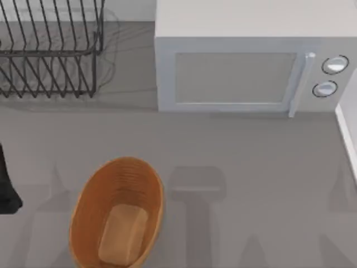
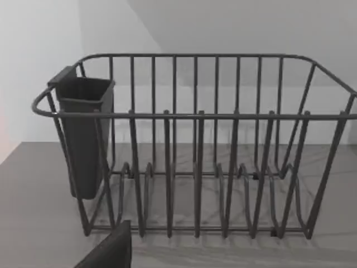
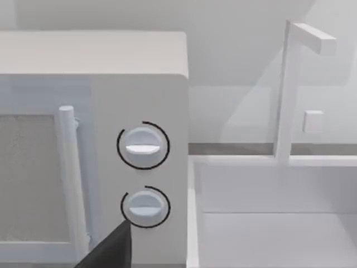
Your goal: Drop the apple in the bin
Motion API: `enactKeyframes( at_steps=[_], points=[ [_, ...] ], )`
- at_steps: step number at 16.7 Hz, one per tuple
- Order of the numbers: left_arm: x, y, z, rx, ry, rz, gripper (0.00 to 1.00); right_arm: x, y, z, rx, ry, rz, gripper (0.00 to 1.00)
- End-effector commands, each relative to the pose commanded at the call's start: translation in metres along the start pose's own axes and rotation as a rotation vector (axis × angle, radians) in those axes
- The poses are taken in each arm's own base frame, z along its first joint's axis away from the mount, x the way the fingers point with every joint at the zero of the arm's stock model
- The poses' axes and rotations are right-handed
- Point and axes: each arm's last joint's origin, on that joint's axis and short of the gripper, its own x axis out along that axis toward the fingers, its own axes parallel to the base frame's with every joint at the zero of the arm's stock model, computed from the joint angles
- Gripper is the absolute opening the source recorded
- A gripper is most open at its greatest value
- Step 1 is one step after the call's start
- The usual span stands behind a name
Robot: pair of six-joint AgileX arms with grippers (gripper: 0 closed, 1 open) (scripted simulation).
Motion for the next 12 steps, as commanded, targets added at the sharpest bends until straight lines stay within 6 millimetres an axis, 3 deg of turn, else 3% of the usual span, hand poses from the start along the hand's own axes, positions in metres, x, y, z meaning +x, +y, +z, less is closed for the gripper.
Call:
enactKeyframes(
  at_steps=[3, 6, 9, 12],
  points=[
    [0.0, 0.0, 0.002, 0.01, 0.007, 0.003, 1.0, 0.0, 0.0, 0.0, 0.0, 0.0, 0.0, 1.0],
    [0.001, 0.002, 0.018, 0.092, 0.079, 0.019, 1.0, 0.0, 0.0, 0.0, 0.0, 0.0, 0.0, 1.0],
    [0.011, 0.006, 0.042, 0.234, 0.239, 0.021, 1.0, 0.0, 0.0, 0.0, 0.0, 0.0, 0.0, 1.0],
    [0.036, 0.011, 0.061, 0.4, 0.493, -0.027, 1.0, 0.0, 0.0, 0.0, 0.0, 0.0, 0.0, 1.0]
  ],
)
